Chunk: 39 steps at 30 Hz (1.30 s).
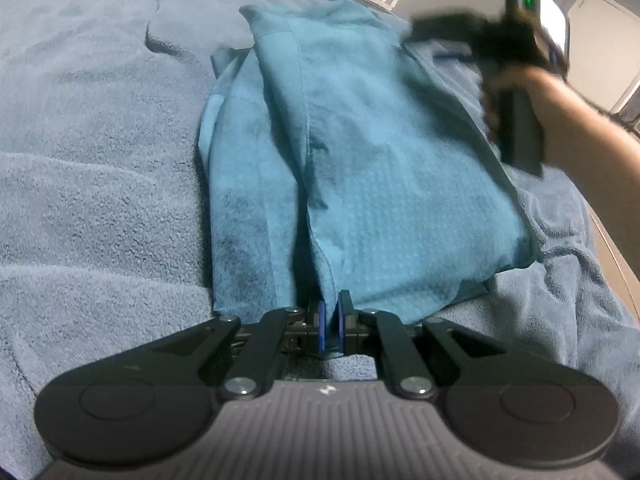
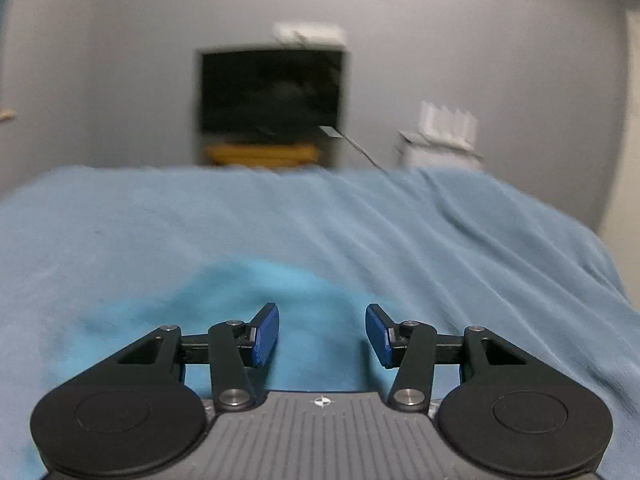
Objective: Fold large clothes
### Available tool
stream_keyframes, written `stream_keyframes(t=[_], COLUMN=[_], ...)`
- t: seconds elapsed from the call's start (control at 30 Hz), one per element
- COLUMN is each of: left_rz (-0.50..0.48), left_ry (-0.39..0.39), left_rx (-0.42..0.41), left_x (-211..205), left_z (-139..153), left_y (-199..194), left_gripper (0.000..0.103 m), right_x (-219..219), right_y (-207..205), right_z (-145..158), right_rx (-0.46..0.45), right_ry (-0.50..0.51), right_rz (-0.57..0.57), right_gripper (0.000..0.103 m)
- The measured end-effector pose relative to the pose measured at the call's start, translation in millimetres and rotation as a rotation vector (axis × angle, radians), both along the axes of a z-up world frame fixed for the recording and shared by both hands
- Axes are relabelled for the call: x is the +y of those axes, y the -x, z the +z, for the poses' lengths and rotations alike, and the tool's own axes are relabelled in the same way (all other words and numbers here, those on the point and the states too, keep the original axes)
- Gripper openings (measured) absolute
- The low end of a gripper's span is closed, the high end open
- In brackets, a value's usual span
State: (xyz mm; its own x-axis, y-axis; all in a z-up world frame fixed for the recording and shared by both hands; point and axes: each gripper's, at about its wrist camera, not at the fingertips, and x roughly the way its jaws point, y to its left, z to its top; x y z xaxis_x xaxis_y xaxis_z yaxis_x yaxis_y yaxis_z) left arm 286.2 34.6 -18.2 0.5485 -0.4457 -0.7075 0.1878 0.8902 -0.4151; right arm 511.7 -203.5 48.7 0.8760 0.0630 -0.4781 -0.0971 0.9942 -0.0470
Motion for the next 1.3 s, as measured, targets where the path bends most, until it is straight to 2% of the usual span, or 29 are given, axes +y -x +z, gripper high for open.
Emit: stream_keyframes(t=[0.1, 0.2, 0.27, 0.47, 0.53, 0.63, 0.7, 0.8, 0.87, 0.97, 1.03, 1.13, 1.2, 1.23, 1.3], left_rz=[0.006, 0.005, 0.006, 0.006, 0.011, 0.025, 0.033, 0.043, 0.044, 0.051, 0.048, 0.038, 0.026, 0.021, 0.023], left_ry=[0.019, 0.020, 0.024, 0.027, 0.034, 0.059, 0.071, 0.087, 0.099, 0.142, 0.164, 0.203, 0.173, 0.122, 0.041], left_rx=[0.006, 0.010, 0.012, 0.012, 0.014, 0.019, 0.020, 0.012, 0.000, -0.003, -0.008, -0.038, -0.061, -0.071, -0.066], left_x=[2.8, 4.6, 5.0, 5.3, 5.4, 7.7, 8.7, 9.2, 8.8, 13.8, 17.1, 21.0, 19.3, 15.8, 11.0], left_z=[-2.3, -4.1, -5.8, -6.2, -7.1, -8.4, -8.5, -8.1, -6.8, -5.5, -2.1, 9.5, 15.7, 15.9, 8.8], left_y=[-1.0, -1.9, -2.5, -2.3, -2.2, -2.0, -1.2, -1.0, -0.6, -0.1, 2.4, 8.5, 11.3, 11.5, 11.7], left_gripper=[0.003, 0.003, 0.003, 0.003, 0.003, 0.003, 0.003, 0.003, 0.003, 0.002, 0.002, 0.002, 0.002, 0.002, 0.002], right_x=[-34.3, -66.9, -76.5, -117.0, -125.4, -136.5, -136.4, -132.6, -131.0, -121.2, -119.8, -128.3, -132.8, -133.7, -132.4], right_y=[-6.1, 3.9, 19.7, 157.7, 207.6, 255.6, 283.0, 289.2, 283.4, 273.8, 272.7, 272.8, 278.8, 278.9, 276.8], right_z=[-15.4, -12.4, -12.1, -11.5, -12.1, -16.6, -24.7, -46.4, -62.0, -73.2, -73.1, -68.5, -64.4, -64.3, -72.5], right_rx=[0.095, 0.104, 0.101, 0.018, 0.027, 0.028, 0.072, 0.130, 0.153, 0.131, 0.101, 0.065, 0.033, 0.036, 0.087], right_ry=[-0.052, -0.219, -0.246, -0.106, -0.082, -0.028, 0.028, 0.099, 0.092, 0.096, 0.067, -0.005, 0.030, 0.039, 0.039], right_rz=[-0.044, -0.051, -0.021, 0.134, 0.172, 0.198, 0.212, 0.232, 0.234, 0.225, 0.200, 0.165, 0.151, 0.147, 0.146], right_gripper=[0.068, 0.067, 0.065, 0.065, 0.068, 0.077, 0.078, 0.076, 0.073, 0.069, 0.044, 0.039, 0.039, 0.039, 0.040])
